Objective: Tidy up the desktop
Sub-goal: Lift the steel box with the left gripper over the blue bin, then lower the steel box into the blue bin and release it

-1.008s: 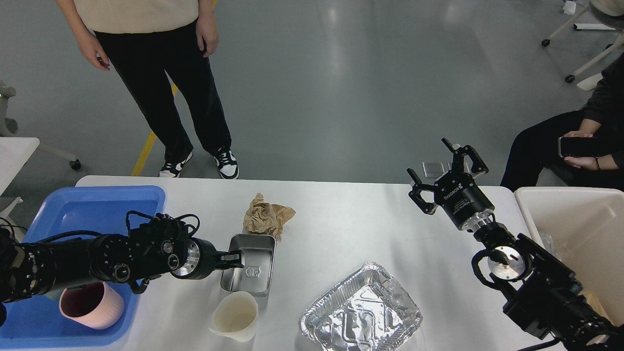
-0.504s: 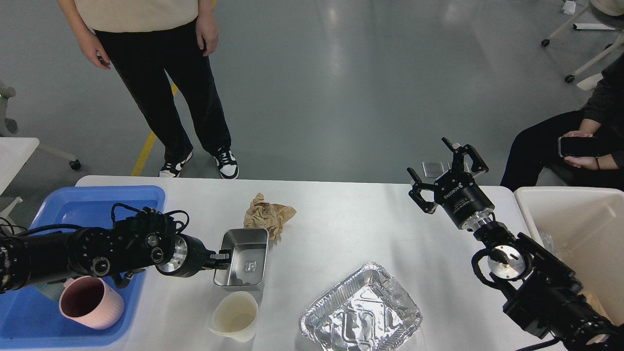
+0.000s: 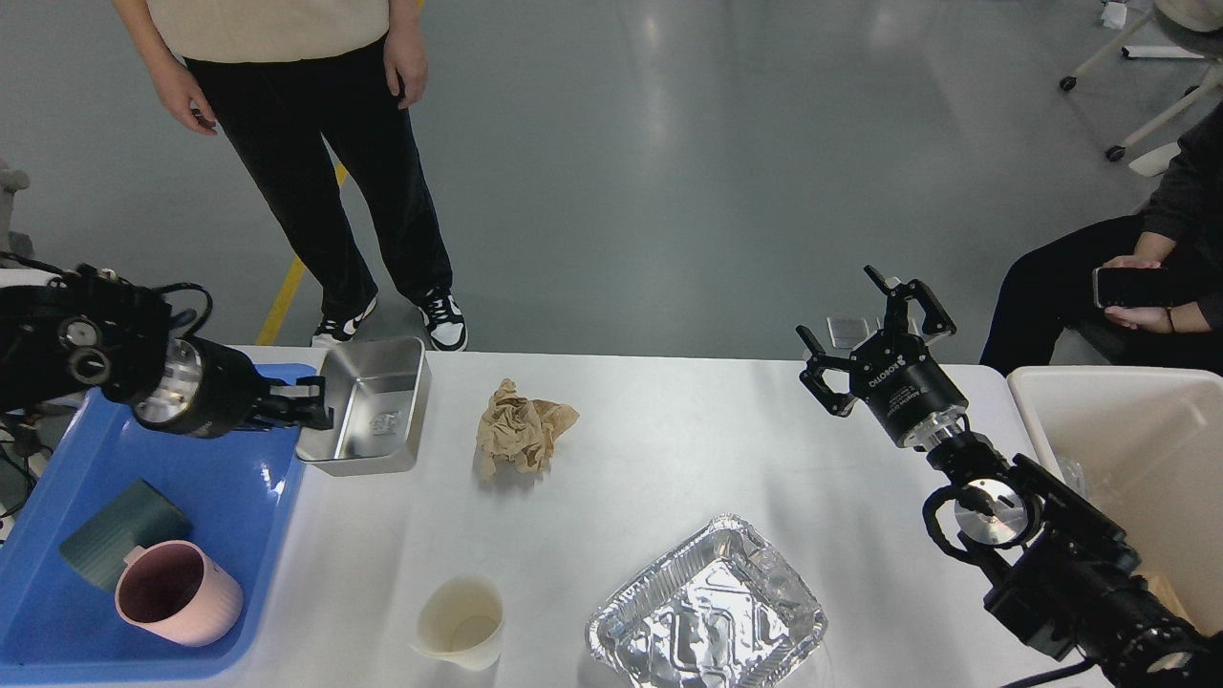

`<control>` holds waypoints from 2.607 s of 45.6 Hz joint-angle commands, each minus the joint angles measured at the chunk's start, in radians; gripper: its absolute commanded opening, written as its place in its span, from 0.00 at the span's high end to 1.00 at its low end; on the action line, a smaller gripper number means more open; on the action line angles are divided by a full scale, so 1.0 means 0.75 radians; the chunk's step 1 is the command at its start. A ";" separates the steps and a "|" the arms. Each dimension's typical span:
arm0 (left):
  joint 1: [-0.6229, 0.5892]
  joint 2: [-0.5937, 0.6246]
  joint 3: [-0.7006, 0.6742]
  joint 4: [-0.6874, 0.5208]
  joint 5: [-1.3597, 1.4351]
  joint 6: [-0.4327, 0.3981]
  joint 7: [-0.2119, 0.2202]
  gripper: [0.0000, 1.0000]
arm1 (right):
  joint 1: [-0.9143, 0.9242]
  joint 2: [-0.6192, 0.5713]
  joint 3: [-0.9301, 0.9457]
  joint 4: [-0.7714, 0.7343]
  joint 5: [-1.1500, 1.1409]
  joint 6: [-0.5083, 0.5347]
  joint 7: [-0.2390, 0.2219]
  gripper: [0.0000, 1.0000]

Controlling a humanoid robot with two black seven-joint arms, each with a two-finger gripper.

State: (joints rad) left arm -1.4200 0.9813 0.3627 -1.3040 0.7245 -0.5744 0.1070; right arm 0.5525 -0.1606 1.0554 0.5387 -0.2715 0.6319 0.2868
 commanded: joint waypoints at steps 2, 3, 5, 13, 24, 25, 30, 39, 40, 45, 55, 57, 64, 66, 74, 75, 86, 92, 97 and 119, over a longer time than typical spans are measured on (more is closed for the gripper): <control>-0.046 0.234 -0.125 0.078 0.071 -0.226 -0.008 0.98 | 0.006 0.007 0.000 0.000 0.000 0.000 0.000 0.00; -0.042 0.252 -0.148 0.088 0.089 -0.248 -0.010 0.98 | 0.006 0.008 0.000 0.000 0.000 0.000 0.000 0.00; -0.033 0.270 -0.183 0.092 0.124 -0.275 -0.018 0.98 | 0.006 0.014 0.000 0.000 0.000 -0.002 0.000 0.00; -0.029 0.283 -0.228 0.092 0.141 -0.292 -0.024 0.98 | 0.008 0.020 0.000 0.000 0.000 0.000 0.000 0.00; 0.073 0.124 -0.236 0.492 0.177 -0.263 -0.112 0.98 | 0.008 0.018 0.000 0.000 -0.022 0.000 0.000 0.00; 0.097 0.093 -0.238 0.564 0.185 -0.261 -0.138 0.98 | 0.006 0.018 0.000 0.000 -0.022 0.000 0.000 0.00; 0.183 -0.044 -0.236 0.830 0.192 -0.257 -0.237 0.98 | 0.002 0.020 0.000 0.000 -0.022 0.002 0.000 0.00; 0.349 -0.296 -0.228 1.174 0.182 -0.181 -0.329 0.98 | 0.000 0.024 0.000 0.000 -0.025 0.000 0.000 0.00; 0.361 -0.316 -0.228 1.202 0.181 -0.179 -0.333 0.98 | 0.000 0.026 0.000 0.000 -0.025 0.000 0.000 0.00; 0.433 -0.421 -0.220 1.333 0.190 -0.151 -0.345 0.98 | -0.006 0.026 0.000 0.002 -0.025 0.002 0.000 0.00; 0.564 -0.515 -0.220 1.436 0.188 0.019 -0.329 0.98 | -0.015 0.022 0.000 0.000 -0.025 0.002 0.000 0.00; 0.586 -0.537 -0.220 1.466 0.177 0.036 -0.321 0.98 | -0.017 0.022 0.000 0.000 -0.025 0.002 0.000 0.00; 0.644 -0.635 -0.228 1.591 0.171 0.095 -0.315 0.97 | -0.025 0.024 0.000 0.000 -0.025 0.002 0.000 0.00; 0.662 -0.648 -0.230 1.608 0.171 0.107 -0.315 0.97 | -0.027 0.024 0.000 0.002 -0.025 0.004 0.000 0.00; 0.701 -0.709 -0.230 1.620 0.063 0.197 -0.247 0.96 | -0.045 0.024 0.000 0.002 -0.025 0.006 0.002 0.00; 0.705 -0.715 -0.230 1.620 0.053 0.207 -0.241 0.96 | -0.045 0.024 0.000 0.002 -0.025 0.006 0.002 0.00; 0.727 -0.799 -0.232 1.620 -0.005 0.275 -0.202 0.95 | -0.051 0.024 0.000 0.002 -0.025 0.008 0.002 0.00; 0.748 -0.834 -0.232 1.620 -0.017 0.308 -0.190 0.92 | -0.051 0.024 0.000 0.002 -0.025 0.008 0.002 0.00; 0.748 -0.830 -0.232 1.620 -0.017 0.304 -0.192 0.87 | -0.053 0.020 0.000 0.000 -0.025 0.010 0.002 0.00; 0.593 -0.762 -0.242 1.618 -0.119 0.157 -0.218 0.17 | -0.041 0.026 0.000 0.002 -0.025 0.006 0.002 0.00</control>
State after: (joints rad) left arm -0.8949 0.4023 0.1842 -0.0888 0.6640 -0.3714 -0.0571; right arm 0.5131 -0.1421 1.0554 0.5390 -0.2900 0.6397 0.2884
